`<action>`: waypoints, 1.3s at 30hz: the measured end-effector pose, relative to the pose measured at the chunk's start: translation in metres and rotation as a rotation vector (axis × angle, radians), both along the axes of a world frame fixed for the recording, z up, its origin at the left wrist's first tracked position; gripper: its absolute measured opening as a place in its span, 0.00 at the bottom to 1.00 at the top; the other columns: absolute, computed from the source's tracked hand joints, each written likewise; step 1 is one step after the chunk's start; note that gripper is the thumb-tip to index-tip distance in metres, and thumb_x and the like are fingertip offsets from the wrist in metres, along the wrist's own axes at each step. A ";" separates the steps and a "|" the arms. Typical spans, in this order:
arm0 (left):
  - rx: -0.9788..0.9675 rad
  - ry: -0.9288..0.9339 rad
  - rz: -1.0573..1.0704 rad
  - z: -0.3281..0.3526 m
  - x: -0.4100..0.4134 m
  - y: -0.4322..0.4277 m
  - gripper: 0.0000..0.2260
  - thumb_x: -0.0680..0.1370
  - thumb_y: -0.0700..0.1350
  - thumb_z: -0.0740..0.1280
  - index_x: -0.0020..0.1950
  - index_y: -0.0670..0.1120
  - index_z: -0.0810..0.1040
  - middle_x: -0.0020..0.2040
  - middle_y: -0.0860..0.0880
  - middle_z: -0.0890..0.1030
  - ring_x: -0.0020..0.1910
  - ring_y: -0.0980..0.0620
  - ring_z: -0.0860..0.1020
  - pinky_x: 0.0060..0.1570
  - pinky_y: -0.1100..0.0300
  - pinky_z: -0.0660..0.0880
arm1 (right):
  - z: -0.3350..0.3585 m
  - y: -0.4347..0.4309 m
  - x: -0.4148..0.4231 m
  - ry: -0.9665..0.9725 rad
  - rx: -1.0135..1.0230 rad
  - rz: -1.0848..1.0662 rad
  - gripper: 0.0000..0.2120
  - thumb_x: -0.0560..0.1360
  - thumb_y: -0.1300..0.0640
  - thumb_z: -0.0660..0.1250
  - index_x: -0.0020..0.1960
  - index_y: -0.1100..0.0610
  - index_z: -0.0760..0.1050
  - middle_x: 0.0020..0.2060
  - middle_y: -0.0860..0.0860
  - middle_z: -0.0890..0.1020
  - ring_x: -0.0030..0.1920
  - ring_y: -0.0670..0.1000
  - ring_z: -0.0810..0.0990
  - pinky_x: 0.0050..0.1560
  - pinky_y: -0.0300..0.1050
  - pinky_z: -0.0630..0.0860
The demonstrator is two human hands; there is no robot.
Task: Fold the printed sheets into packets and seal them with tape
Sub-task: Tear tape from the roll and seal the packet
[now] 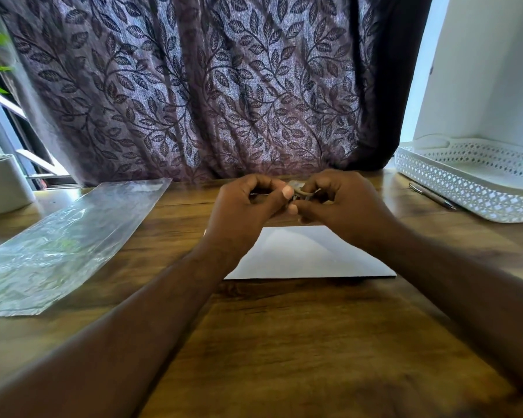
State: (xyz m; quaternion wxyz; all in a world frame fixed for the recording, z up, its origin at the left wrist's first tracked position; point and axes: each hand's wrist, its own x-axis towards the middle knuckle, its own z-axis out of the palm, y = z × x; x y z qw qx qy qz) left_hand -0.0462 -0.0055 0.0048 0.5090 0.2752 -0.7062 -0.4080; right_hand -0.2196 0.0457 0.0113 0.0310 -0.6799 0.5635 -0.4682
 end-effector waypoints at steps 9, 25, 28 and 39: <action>-0.179 -0.157 0.188 0.002 0.002 -0.006 0.02 0.76 0.43 0.74 0.46 0.45 0.83 0.39 0.52 0.85 0.39 0.57 0.83 0.37 0.66 0.79 | -0.002 -0.002 0.000 -0.022 -0.015 0.009 0.09 0.69 0.54 0.80 0.45 0.56 0.83 0.38 0.47 0.84 0.38 0.40 0.81 0.38 0.34 0.75; 0.111 0.007 -0.116 0.001 0.004 -0.007 0.17 0.73 0.52 0.71 0.53 0.40 0.82 0.48 0.40 0.85 0.47 0.44 0.84 0.50 0.51 0.82 | 0.003 0.001 -0.014 -0.455 0.164 0.323 0.07 0.75 0.69 0.72 0.51 0.68 0.77 0.48 0.65 0.84 0.50 0.63 0.86 0.54 0.56 0.83; -0.010 -0.007 0.005 0.000 0.001 -0.005 0.12 0.72 0.46 0.76 0.52 0.41 0.82 0.47 0.45 0.86 0.46 0.50 0.84 0.47 0.54 0.83 | 0.004 0.001 -0.012 -0.338 0.109 0.269 0.07 0.73 0.68 0.75 0.49 0.67 0.79 0.43 0.63 0.84 0.45 0.59 0.86 0.51 0.56 0.84; -0.404 -0.067 0.213 0.005 0.005 0.001 0.05 0.72 0.40 0.78 0.46 0.43 0.85 0.44 0.54 0.86 0.45 0.61 0.84 0.47 0.61 0.81 | 0.007 0.004 -0.007 -0.170 -0.114 0.239 0.09 0.68 0.67 0.79 0.43 0.68 0.80 0.43 0.52 0.86 0.47 0.48 0.86 0.49 0.41 0.81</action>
